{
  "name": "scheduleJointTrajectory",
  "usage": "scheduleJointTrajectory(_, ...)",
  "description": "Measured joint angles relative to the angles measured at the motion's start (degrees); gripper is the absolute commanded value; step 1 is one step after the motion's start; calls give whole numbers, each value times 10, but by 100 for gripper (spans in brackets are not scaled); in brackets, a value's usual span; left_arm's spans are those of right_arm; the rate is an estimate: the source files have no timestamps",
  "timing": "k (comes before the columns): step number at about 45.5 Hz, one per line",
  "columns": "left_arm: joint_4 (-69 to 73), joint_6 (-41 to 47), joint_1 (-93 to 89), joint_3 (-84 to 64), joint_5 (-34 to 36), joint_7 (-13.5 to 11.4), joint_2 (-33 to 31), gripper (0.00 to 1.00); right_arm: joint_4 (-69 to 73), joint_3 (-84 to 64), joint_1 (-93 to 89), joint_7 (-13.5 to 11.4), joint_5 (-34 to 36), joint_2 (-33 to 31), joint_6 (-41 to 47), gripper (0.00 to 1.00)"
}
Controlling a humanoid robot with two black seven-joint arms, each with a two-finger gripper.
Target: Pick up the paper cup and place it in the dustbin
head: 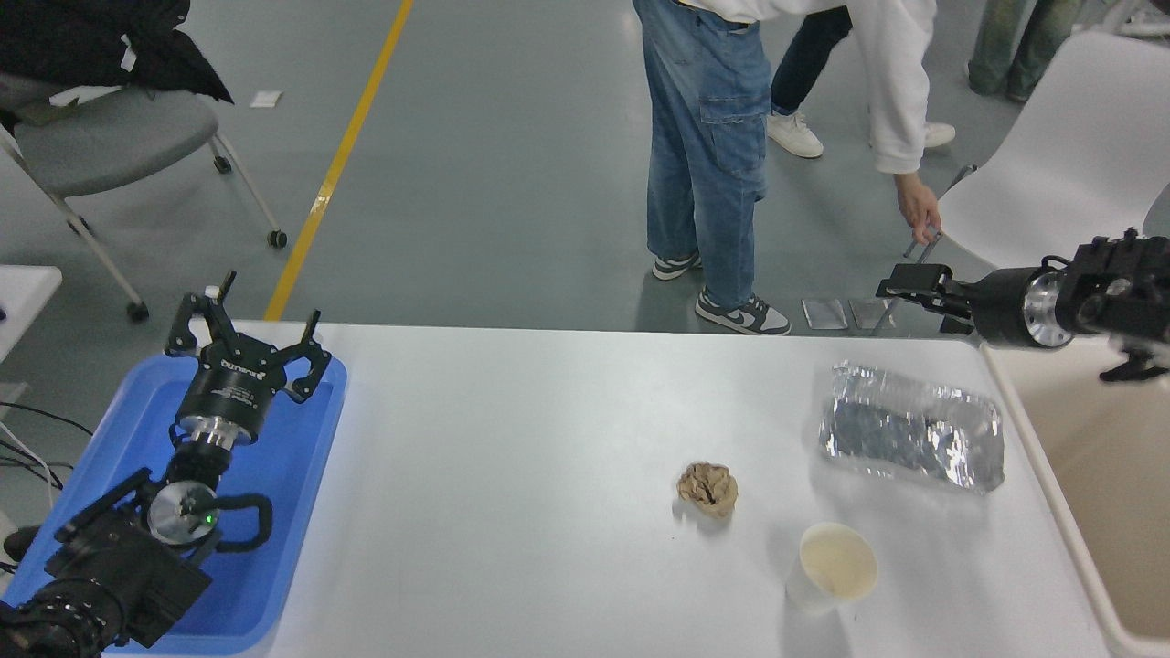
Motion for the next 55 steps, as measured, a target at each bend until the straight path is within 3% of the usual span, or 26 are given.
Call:
scheduleJointTrajectory(22, 0, 0, 0, 0, 0, 0, 0, 100, 109, -126, 224, -11, -10, 50, 217, 100)
scheduleJointTrajectory(55, 0, 0, 0, 0, 0, 0, 0, 100, 183, -134, 334, -14, -16, 111, 269, 100)
